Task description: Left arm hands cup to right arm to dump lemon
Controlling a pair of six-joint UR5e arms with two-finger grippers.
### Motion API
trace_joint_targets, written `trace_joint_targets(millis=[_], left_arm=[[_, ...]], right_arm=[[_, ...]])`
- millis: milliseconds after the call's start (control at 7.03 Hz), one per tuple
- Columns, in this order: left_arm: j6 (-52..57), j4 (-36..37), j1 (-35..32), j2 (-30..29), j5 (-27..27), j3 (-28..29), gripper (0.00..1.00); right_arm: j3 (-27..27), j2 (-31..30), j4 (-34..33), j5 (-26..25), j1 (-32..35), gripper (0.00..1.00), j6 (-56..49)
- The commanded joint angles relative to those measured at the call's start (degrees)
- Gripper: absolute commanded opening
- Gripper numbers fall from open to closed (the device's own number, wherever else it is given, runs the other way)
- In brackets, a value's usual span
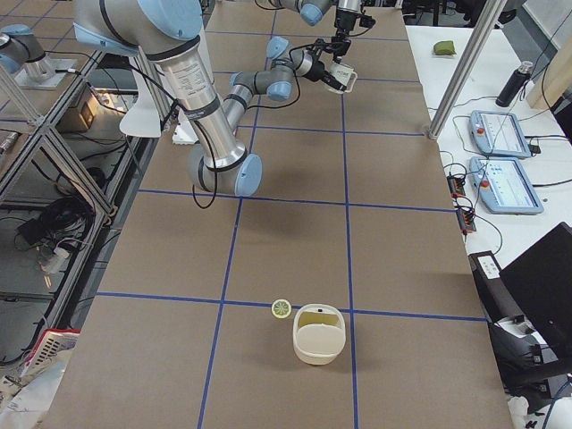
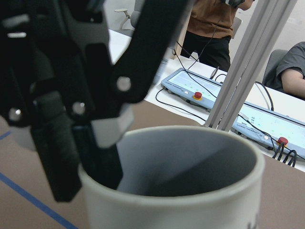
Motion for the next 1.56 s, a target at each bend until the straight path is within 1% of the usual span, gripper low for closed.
trace_joint_targets(millis=[0,142,284,853,996,1280,1422], left_arm=[[0.02,0.06,0.01,0.02,0.0,0.09,0.08],[0.02,0.32,0.01,0.1,0.0,0.09,0.0],[0.02,0.32,0.01,0.19,0.09,0.18,0.0],[0.02,0.59,0.01,0.02,0.09,0.44,0.0],[0.02,0.59,0.01,0.02,0.09,0.62,0.0],[0.02,0.59,0.01,-0.16,0.17,1.06,0.0],[0.11,0.59,-0.17,-0.33,0.17,1.5,0.0]], right_arm=[[0.02,-0.04,0.0,-0.09,0.02,0.32,-0.26],[0.02,-0.04,0.0,-1.05,0.02,0.72,-0.44],[0.2,-0.13,0.09,-1.14,-0.16,0.98,-0.27],[4.75,-2.32,-0.09,-1.67,-1.73,0.99,-0.62],[6.51,-4.16,-0.09,-4.2,-3.65,0.99,-0.7],[9.67,-5.31,-0.35,-5.45,-6.12,0.99,-0.62],[11.52,-6.8,-0.44,-7.37,-7.87,0.98,-0.62]])
